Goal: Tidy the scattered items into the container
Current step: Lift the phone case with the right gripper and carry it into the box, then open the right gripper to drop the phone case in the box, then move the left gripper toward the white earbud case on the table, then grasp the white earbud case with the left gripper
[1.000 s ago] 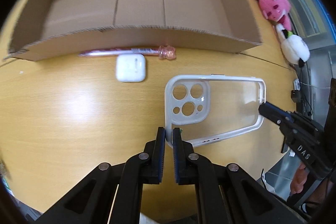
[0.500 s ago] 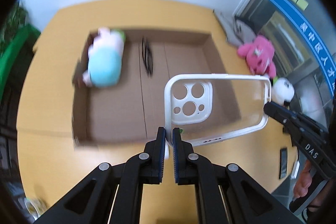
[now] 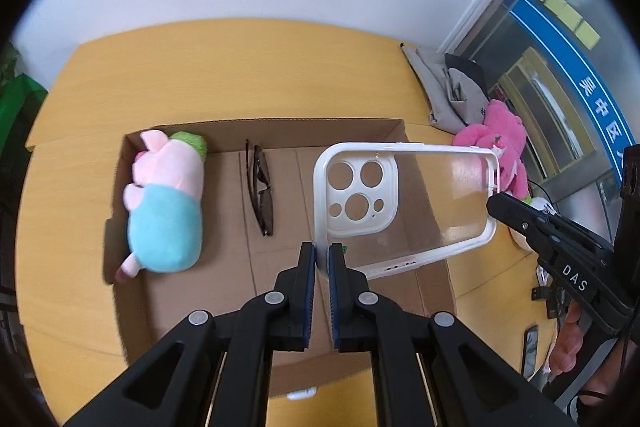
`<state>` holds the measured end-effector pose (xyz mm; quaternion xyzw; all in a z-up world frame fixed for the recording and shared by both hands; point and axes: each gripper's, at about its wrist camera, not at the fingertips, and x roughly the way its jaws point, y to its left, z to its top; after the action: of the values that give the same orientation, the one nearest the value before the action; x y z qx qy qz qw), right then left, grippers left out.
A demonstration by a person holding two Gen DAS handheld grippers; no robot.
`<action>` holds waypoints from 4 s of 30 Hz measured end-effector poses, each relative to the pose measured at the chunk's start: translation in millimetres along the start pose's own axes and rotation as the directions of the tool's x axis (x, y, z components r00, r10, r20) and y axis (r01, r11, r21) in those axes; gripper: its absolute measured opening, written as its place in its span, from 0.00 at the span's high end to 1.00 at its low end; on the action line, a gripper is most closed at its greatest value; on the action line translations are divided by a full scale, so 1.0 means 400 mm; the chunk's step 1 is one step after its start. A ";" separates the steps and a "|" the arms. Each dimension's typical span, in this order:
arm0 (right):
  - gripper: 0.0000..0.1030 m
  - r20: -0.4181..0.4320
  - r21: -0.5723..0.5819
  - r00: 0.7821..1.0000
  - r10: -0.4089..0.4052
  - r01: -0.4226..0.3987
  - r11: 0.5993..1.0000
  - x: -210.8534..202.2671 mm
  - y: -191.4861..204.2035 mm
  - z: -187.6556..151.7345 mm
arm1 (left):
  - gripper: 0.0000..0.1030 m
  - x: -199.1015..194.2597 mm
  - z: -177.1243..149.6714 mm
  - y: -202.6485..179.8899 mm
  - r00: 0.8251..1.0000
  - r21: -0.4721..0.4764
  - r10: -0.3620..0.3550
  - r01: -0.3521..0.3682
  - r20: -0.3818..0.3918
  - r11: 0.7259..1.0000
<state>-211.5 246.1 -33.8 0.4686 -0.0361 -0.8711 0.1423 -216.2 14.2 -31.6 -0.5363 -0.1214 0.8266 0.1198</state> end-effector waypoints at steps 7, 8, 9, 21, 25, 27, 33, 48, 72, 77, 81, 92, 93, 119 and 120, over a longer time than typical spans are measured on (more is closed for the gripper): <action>0.94 -0.065 0.000 0.997 -0.041 0.041 0.999 0.170 -0.052 0.055 | 0.94 0.159 0.073 0.037 0.998 -0.010 0.006 -0.006 -0.062 1.000; 0.94 -0.075 0.003 0.996 -0.045 0.046 0.999 0.196 -0.060 0.060 | 0.94 0.183 0.082 0.047 0.997 -0.018 0.002 -0.003 -0.074 1.000; 0.94 -0.086 0.009 0.995 -0.048 0.049 0.999 0.221 -0.067 0.066 | 0.94 0.209 0.091 0.057 0.996 -0.026 0.001 -0.004 -0.088 1.000; 0.94 -0.197 -0.034 0.972 -0.130 0.126 0.991 0.480 -0.113 0.094 | 0.94 0.436 0.148 0.117 0.982 -0.042 0.037 -0.045 -0.184 0.998; 0.94 -0.224 -0.063 0.959 -0.172 0.162 0.985 0.541 -0.120 0.091 | 0.94 0.490 0.153 0.129 0.976 -0.065 0.039 -0.054 -0.213 0.996; 0.94 -0.234 -0.072 0.954 -0.188 0.175 0.982 0.560 -0.123 0.086 | 0.94 0.512 0.148 0.128 0.973 -0.060 0.046 -0.061 -0.225 0.996; 0.94 -0.259 -0.076 0.941 -0.219 0.206 0.976 0.602 -0.141 0.076 | 0.94 0.559 0.135 0.127 0.966 -0.056 0.055 -0.071 -0.252 0.996; 0.95 -0.299 -0.123 0.909 -0.291 0.266 0.956 0.672 -0.150 0.069 | 0.93 0.597 0.130 0.144 0.961 -0.087 0.053 -0.079 -0.271 0.993; 0.12 -0.178 -0.066 0.965 -0.193 0.184 0.981 0.400 -0.065 0.091 | 0.39 0.182 0.036 0.100 0.997 0.020 0.081 -0.081 -0.002 0.997; 0.09 -0.144 -0.059 0.972 -0.184 0.178 0.982 0.241 -0.029 0.019 | 0.34 0.005 -0.084 0.089 0.992 0.034 0.108 -0.110 0.058 0.993; 0.09 -0.120 -0.040 0.979 -0.164 0.160 0.986 0.116 0.013 -0.062 | 0.32 -0.092 -0.179 0.082 0.985 0.002 0.145 -0.146 0.095 0.989; 0.09 -0.256 -0.049 0.966 -0.029 0.017 0.999 -0.001 0.088 -0.441 | 0.29 -0.115 -0.477 0.119 0.990 -0.063 0.132 -0.134 -0.043 0.989; 0.09 -0.275 -0.056 0.961 -0.013 -0.003 0.998 0.004 0.093 -0.471 | 0.29 -0.102 -0.492 0.122 0.990 -0.069 0.125 -0.129 -0.064 0.989; 0.09 -0.385 -0.223 0.923 0.019 -0.113 0.968 0.138 0.118 -0.646 | 0.33 0.312 -0.579 0.101 0.928 -0.157 0.042 -0.107 -0.370 0.982; 0.09 -0.388 -0.216 0.921 0.019 -0.111 0.970 0.140 0.112 -0.649 | 0.38 0.318 -0.583 0.098 0.925 -0.145 0.049 -0.112 -0.378 0.983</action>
<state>-16.6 205.6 -215.0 0.6083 0.0795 -0.7556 0.2297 -55.6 36.0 -245.6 -0.6960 -0.1420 0.7011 0.0620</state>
